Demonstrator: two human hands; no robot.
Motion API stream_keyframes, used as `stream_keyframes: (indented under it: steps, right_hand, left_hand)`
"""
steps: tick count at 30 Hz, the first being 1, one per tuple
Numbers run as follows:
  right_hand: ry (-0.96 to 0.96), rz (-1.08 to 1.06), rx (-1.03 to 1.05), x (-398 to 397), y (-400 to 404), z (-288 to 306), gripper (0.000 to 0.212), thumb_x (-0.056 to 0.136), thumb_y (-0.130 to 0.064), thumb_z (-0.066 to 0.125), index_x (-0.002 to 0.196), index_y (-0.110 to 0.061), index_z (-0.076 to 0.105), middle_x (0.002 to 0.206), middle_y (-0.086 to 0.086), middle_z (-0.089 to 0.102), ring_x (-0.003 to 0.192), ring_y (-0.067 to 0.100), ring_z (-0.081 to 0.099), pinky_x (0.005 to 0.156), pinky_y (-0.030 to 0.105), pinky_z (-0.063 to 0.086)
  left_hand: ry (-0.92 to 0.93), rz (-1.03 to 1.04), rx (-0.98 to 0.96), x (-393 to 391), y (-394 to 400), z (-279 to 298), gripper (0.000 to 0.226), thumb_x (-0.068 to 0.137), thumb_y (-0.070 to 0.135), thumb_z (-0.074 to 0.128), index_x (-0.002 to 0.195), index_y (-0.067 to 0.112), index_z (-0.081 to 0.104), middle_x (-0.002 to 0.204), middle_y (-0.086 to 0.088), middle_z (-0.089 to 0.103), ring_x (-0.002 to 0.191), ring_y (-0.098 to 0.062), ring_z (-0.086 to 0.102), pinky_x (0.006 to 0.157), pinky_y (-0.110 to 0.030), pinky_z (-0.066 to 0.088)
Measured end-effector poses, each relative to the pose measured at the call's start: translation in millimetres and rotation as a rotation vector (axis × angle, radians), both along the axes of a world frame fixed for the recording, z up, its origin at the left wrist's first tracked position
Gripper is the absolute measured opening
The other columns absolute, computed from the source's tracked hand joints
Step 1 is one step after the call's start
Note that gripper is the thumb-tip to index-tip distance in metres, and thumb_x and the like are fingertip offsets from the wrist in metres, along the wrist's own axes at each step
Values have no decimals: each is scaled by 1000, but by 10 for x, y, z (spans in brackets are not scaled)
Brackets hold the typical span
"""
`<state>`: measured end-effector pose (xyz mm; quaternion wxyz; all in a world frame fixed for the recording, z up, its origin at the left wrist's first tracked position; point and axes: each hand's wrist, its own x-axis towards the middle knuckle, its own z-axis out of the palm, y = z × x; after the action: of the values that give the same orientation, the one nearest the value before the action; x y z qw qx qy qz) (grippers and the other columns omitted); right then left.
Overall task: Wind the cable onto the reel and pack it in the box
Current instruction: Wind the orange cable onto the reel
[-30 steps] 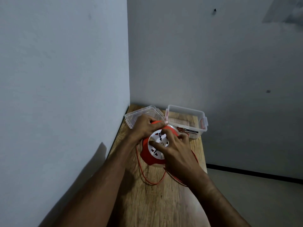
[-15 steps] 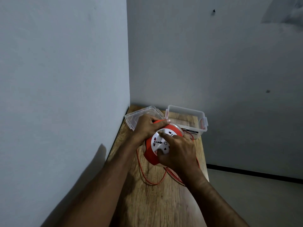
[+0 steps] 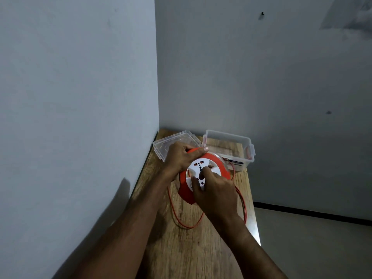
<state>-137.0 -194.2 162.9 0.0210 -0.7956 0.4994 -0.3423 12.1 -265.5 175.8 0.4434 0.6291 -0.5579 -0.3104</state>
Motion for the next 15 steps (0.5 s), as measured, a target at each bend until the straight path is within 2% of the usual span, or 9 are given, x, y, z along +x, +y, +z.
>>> stream_keyframes:
  steps: [2,3,5,7,11,15]
  right_hand:
    - [64,70,-118,-72,21,-23,17,89,-30,70,95,-14,66,88,4,69,73,16,66,61,23,51]
    - [77,93,-143,-105,24,-34,17,87,-27,70,98,-15,67,95,5,68,84,19,65,70,29,54]
    - [137,119,-125,-148,18,-40,29,81,-26,72,109,-18,67,116,9,63,111,27,59,95,45,49]
    - [258,147,-59,-168,-2,-15,47,77,-27,79,121,-26,63,134,10,55,128,31,50,106,54,40]
    - [429,169,31,-200,-62,44,76,69,-30,87,135,-37,50,149,8,40,137,30,41,109,56,35]
    - [508,163,16,-217,-91,68,89,68,-38,87,145,-39,42,150,11,36,139,31,38,105,55,35]
  left_hand:
    - [35,8,4,48,-20,45,42,87,53,73,83,11,79,80,-2,79,66,-13,74,66,-33,62]
    - [27,-4,-11,74,-34,64,42,87,53,73,85,12,79,82,-1,79,68,-13,75,69,-34,64]
    - [2,-54,-36,121,-53,90,42,87,55,73,90,14,80,86,0,80,72,-12,76,73,-40,65]
    - [-8,-97,-35,133,-54,116,43,86,56,72,91,15,81,86,1,80,73,-12,76,74,-43,65]
    - [-50,-127,-31,114,-42,168,39,86,54,74,87,15,82,81,2,79,72,-10,75,75,-40,64]
    - [-55,-188,-36,92,-26,201,32,86,49,77,82,18,82,75,2,78,68,-12,74,71,-38,64]
